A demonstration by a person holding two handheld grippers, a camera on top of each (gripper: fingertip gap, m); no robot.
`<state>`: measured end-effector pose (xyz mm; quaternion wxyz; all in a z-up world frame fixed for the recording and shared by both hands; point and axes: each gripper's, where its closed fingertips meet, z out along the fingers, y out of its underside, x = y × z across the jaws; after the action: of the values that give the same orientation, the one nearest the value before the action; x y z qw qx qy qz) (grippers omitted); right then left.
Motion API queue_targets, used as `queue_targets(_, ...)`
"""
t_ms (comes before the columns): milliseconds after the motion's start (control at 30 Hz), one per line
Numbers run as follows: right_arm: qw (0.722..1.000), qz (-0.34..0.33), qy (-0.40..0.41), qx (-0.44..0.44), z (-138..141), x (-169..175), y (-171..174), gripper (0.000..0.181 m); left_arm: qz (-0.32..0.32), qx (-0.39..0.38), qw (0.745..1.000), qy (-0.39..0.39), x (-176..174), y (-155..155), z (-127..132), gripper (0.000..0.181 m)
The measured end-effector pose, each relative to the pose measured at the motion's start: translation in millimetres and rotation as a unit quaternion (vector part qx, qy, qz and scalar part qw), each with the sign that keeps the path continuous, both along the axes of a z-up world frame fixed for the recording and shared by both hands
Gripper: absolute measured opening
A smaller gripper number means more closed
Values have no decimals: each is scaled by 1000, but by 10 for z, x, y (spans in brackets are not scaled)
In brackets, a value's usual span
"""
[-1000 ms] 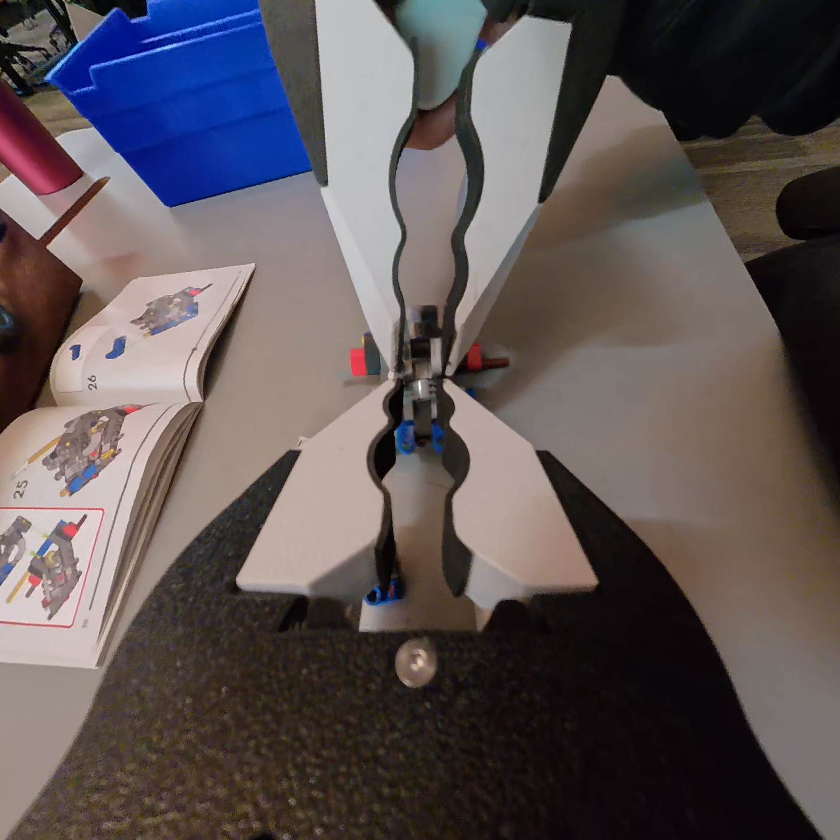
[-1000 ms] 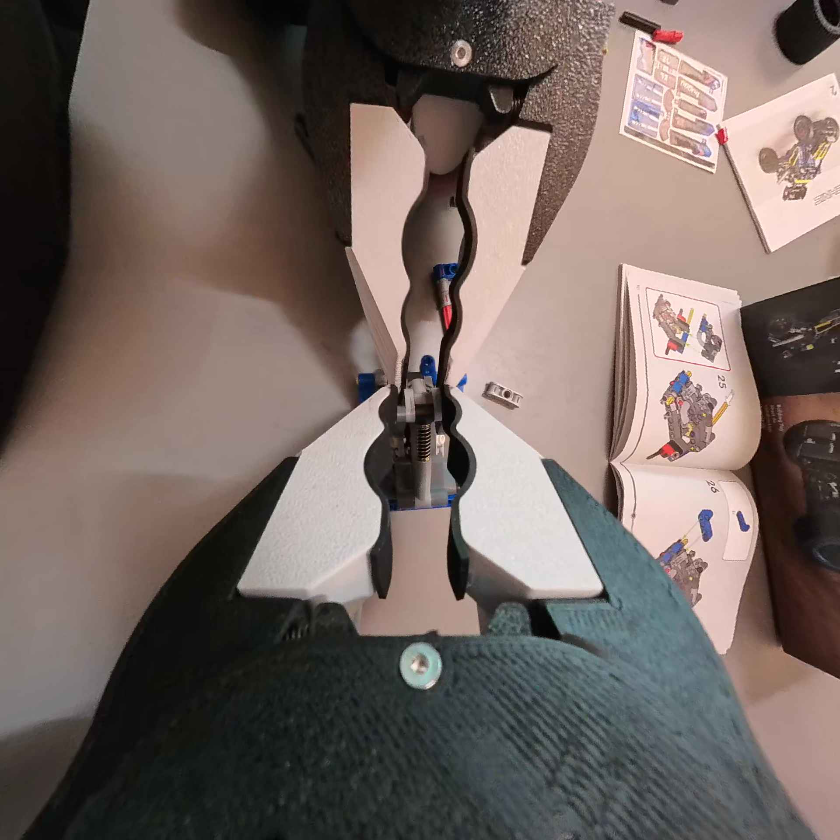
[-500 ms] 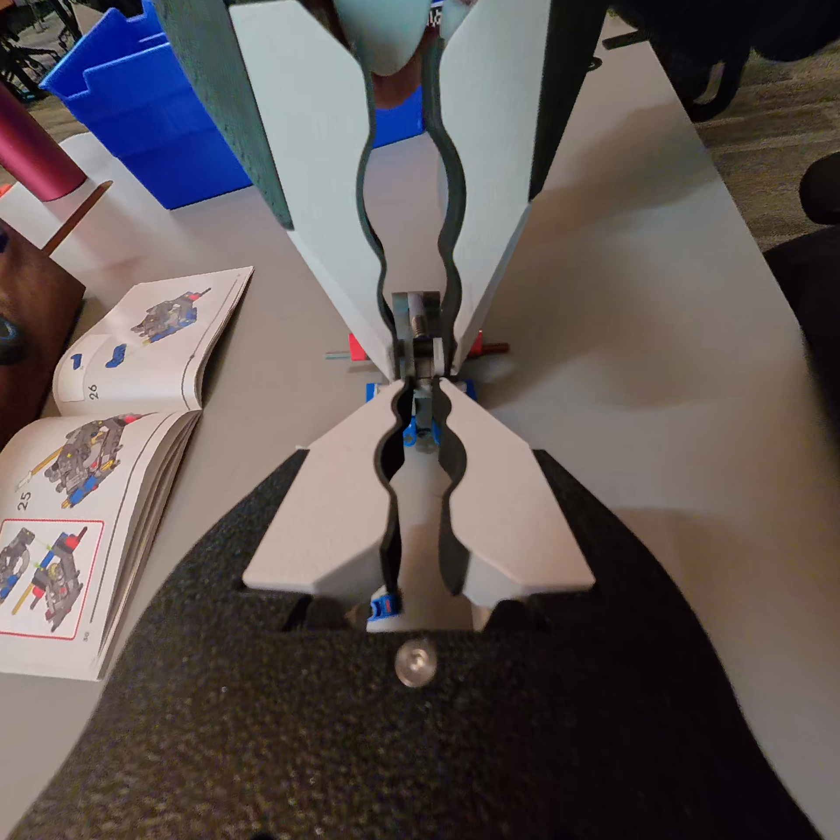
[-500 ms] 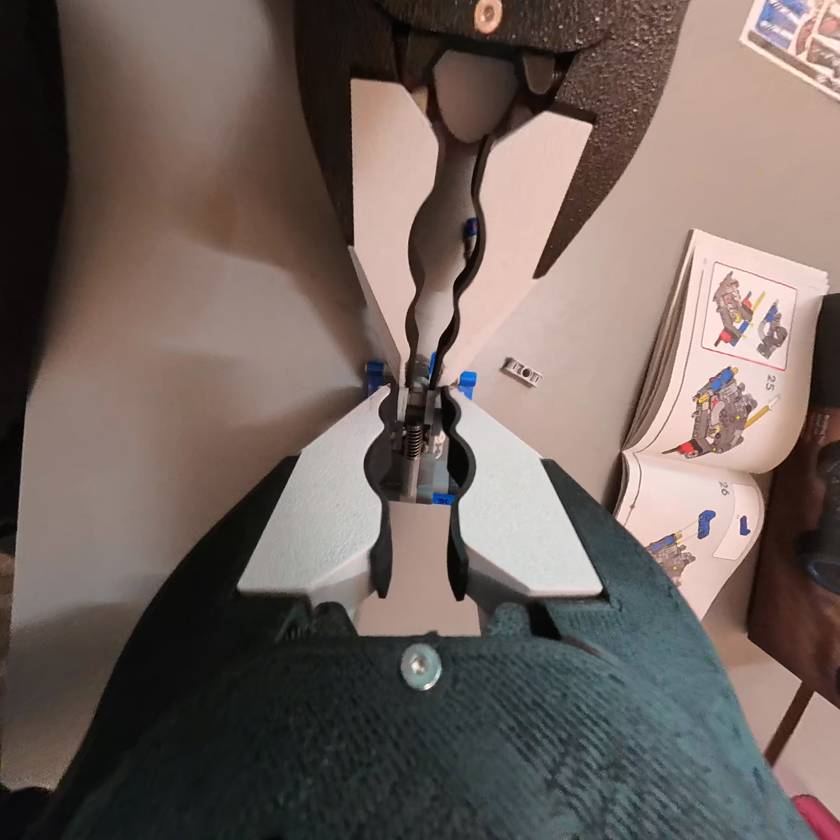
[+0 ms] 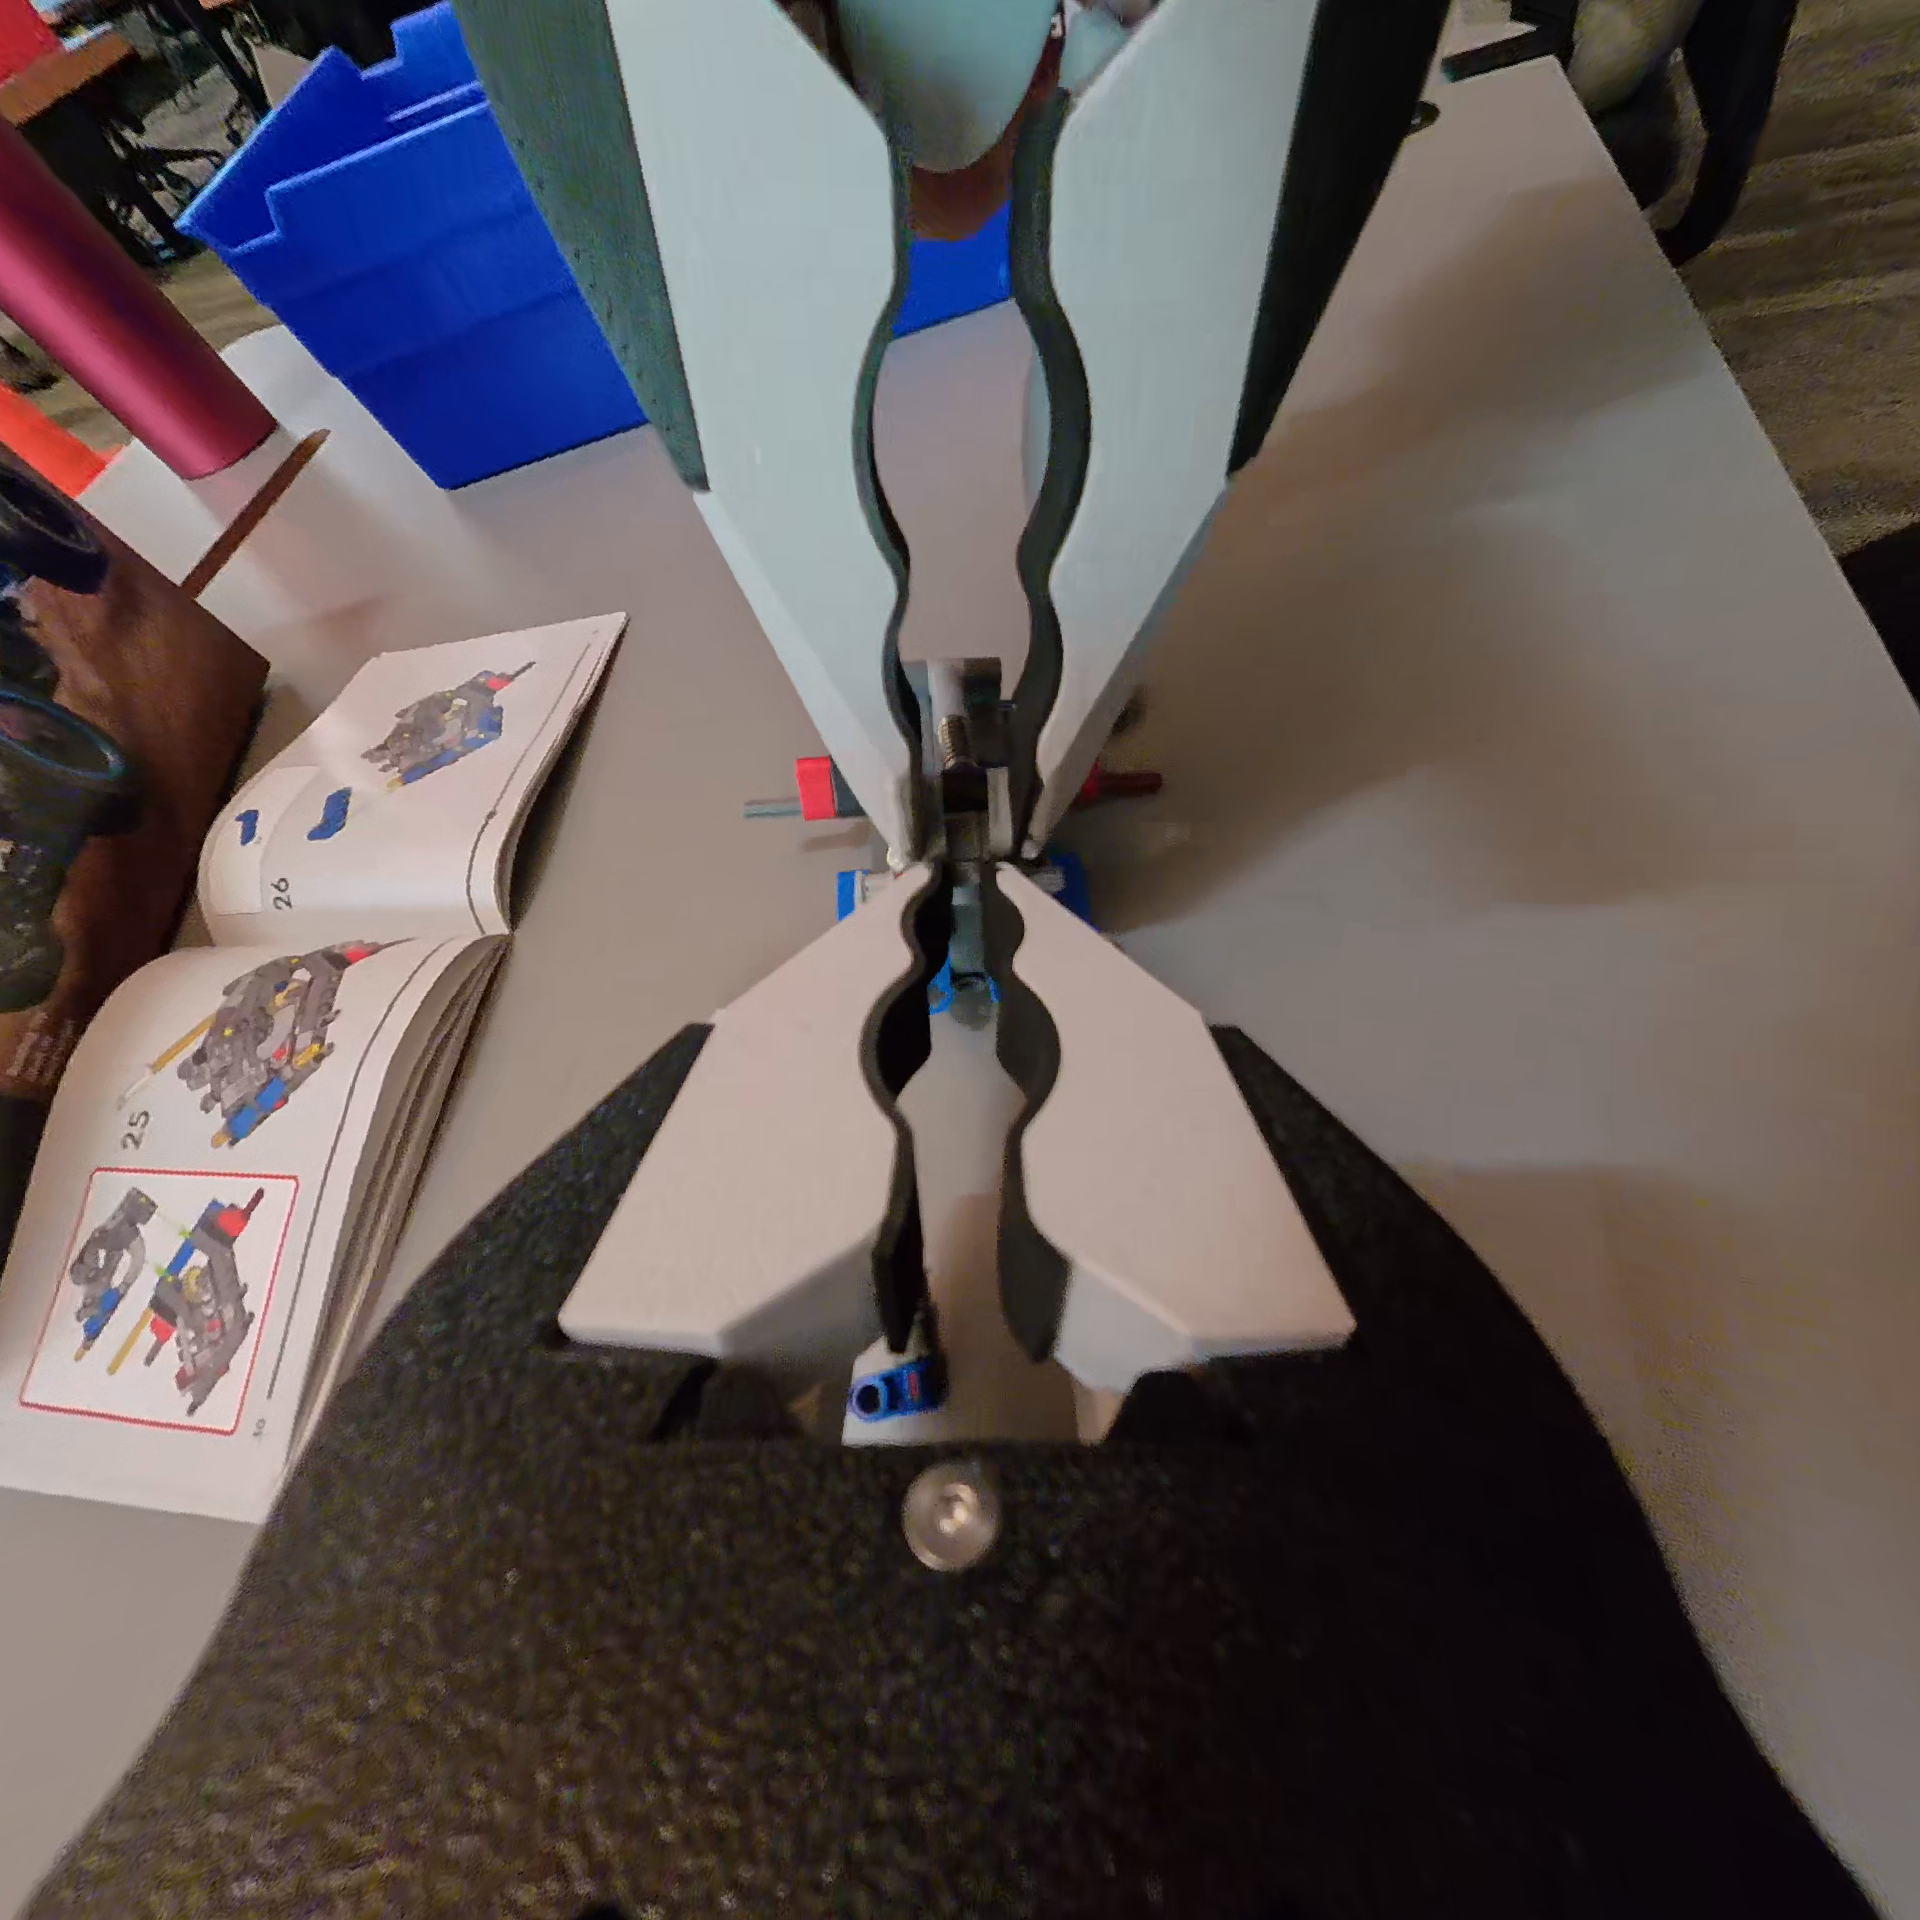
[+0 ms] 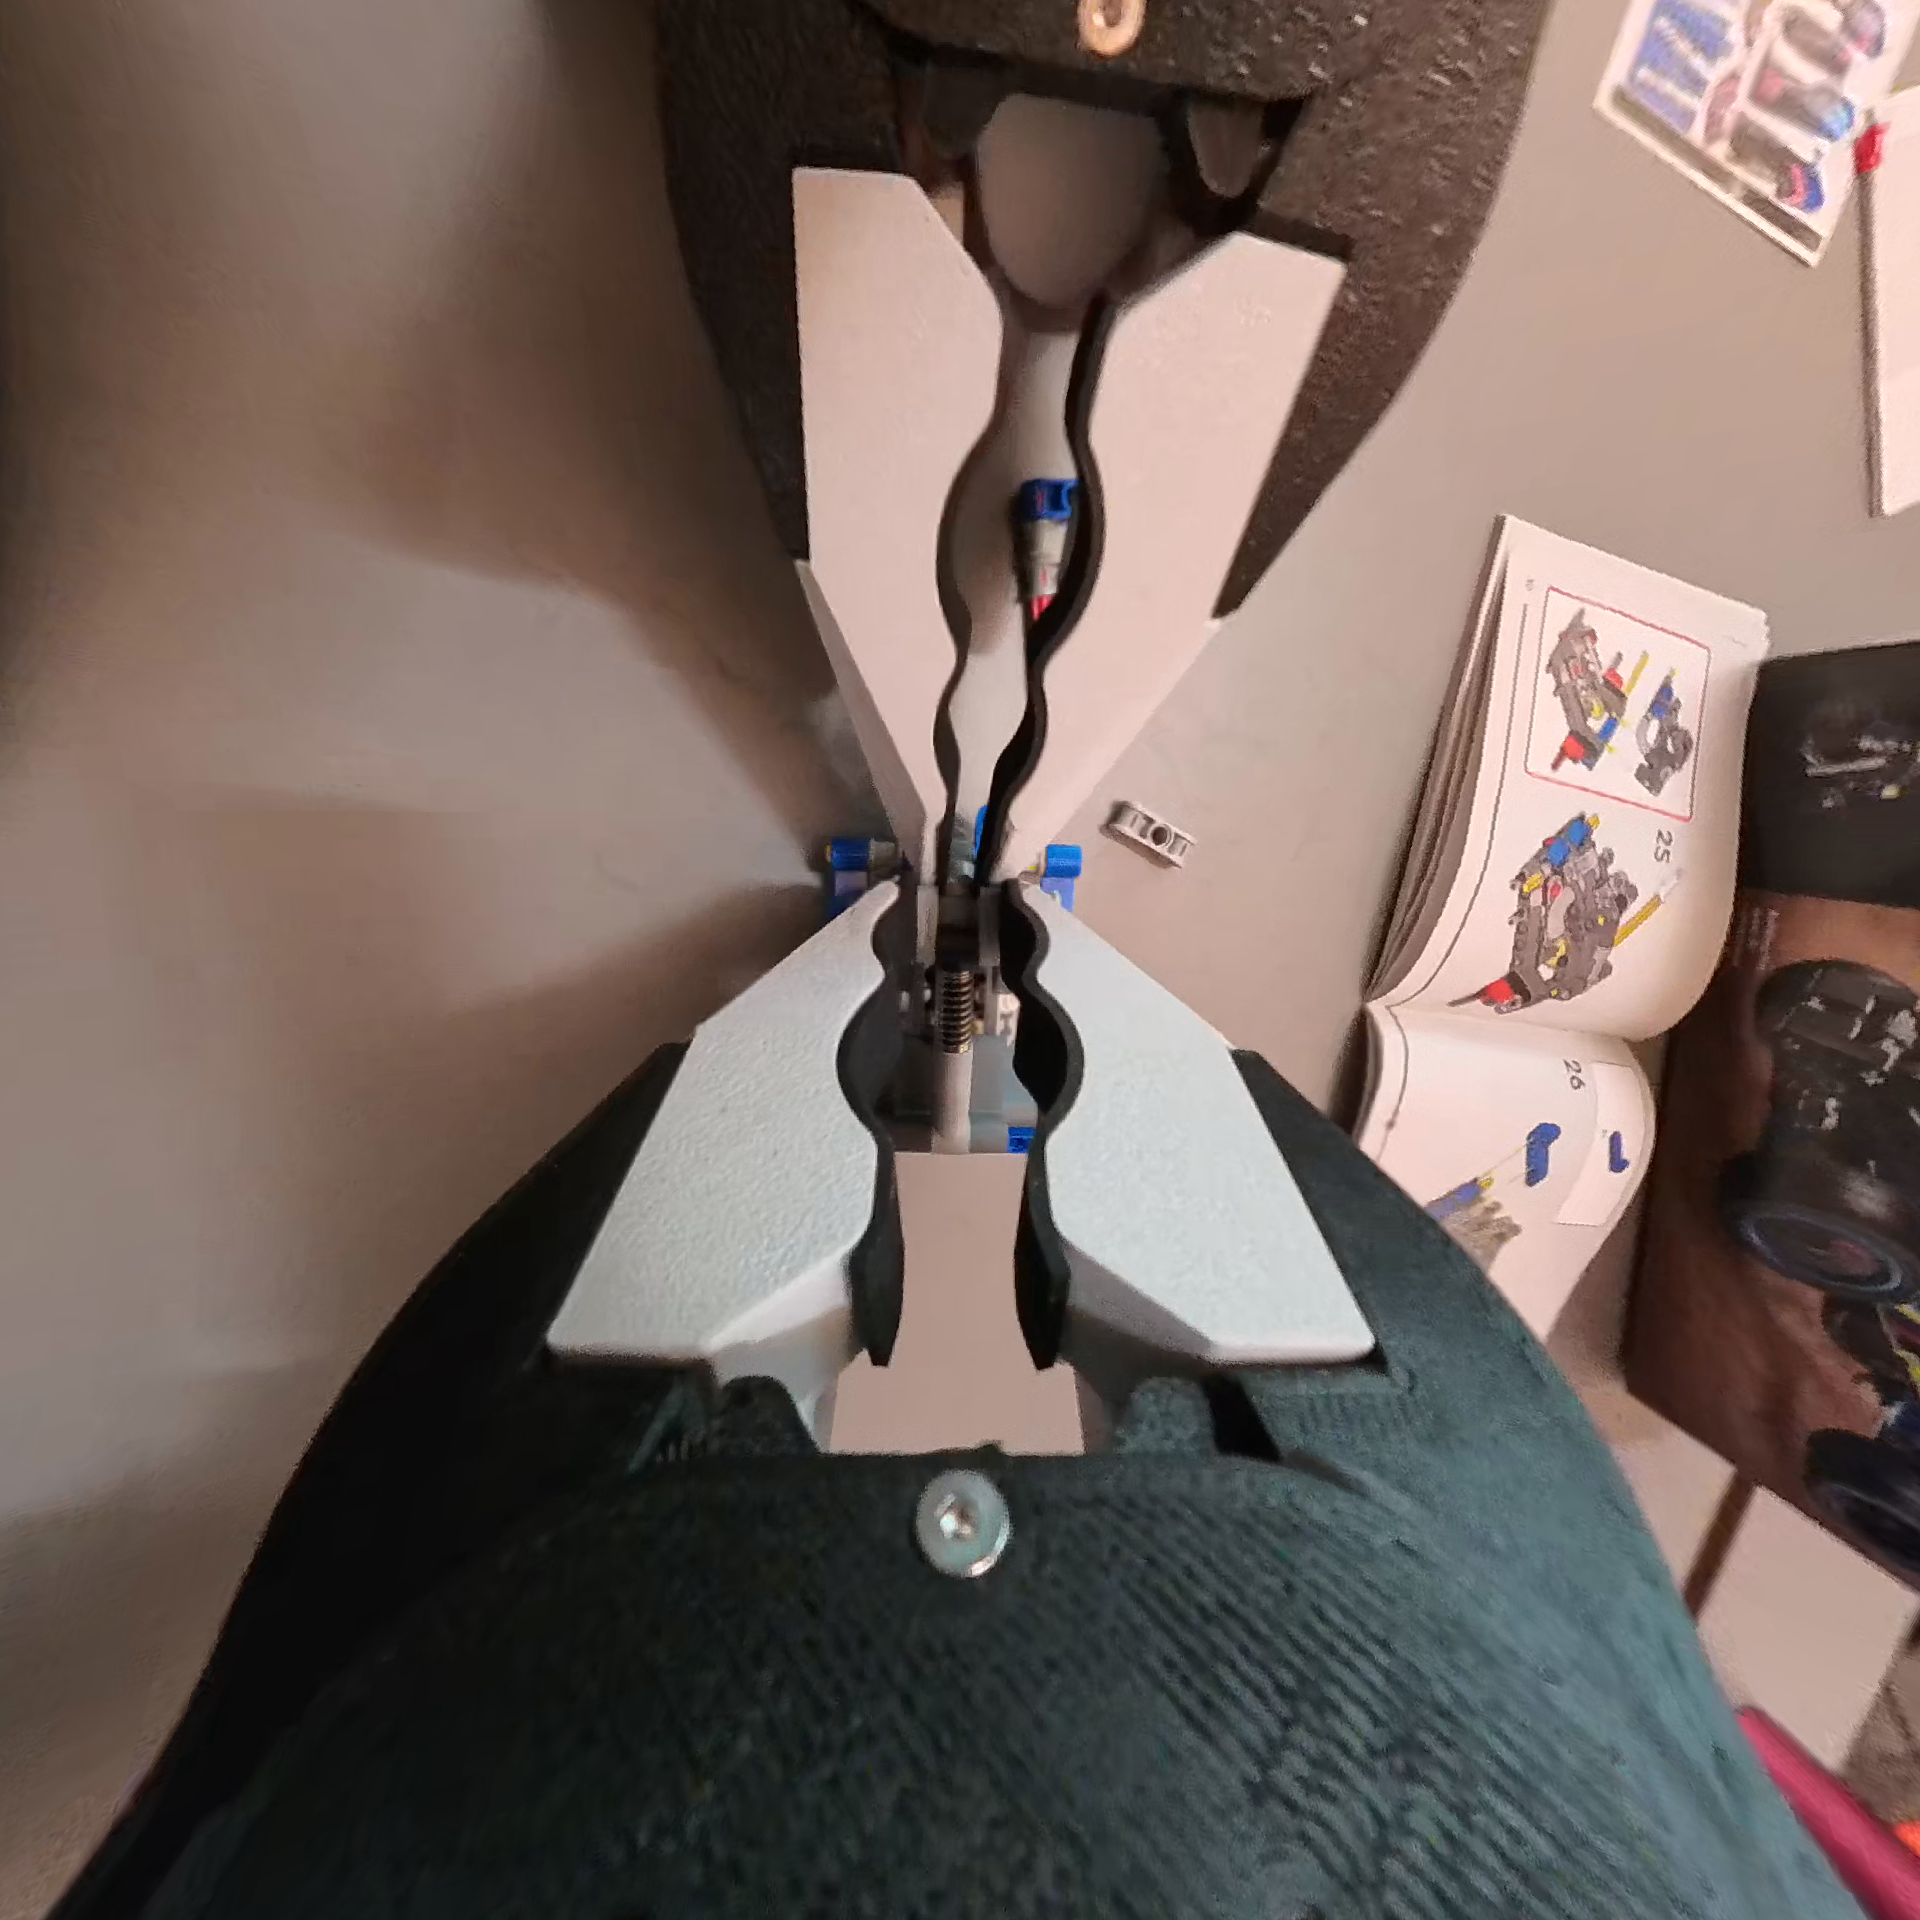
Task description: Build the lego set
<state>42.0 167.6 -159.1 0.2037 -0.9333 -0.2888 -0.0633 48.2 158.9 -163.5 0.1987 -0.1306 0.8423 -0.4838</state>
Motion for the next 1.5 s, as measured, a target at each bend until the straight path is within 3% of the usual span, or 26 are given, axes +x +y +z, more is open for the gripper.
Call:
queue_targets(200, 993, -65, 63, 73, 37, 15, -11, 14, -2, -6, 1000, -4, -1, 0, 19, 0)
queue_targets(300, 986, -104, 54, 122, 133, 153, -14, 14, -8, 56, 998, 5, -25, 44, -170, 0)
queue_targets(567, 975, -111, 88, 170, 125, 59, -11, 13, 18, -88, 996, -18, 94, 131, 315, 3)
queue_targets(733, 957, -141, 117, 225, 292, 101, 42, 14, -17, -45, 996, -69, -1, 55, 305, 24)
queue_targets(900, 914, -206, 183, 300, 484, 144, 81, 14, 36, -7, 989, -142, 70, 47, 394, 25)
queue_targets(1100, 834, -300, 269, 377, 588, 241, 111, 14, 118, 57, 964, -229, 183, 134, 464, 21)
queue_targets(1300, 750, -355, 328, 452, 684, 311, 122, 14, 153, 85, 947, -270, 239, 195, 546, 23)
queue_targets(1400, 727, -368, 342, 468, 644, 330, 119, 13, 154, 101, 945, -271, 253, 207, 502, 23)
queue_targets(1500, 741, -365, 324, 461, 591, 316, 106, 13, 143, 123, 940, -284, 254, 184, 463, 27)
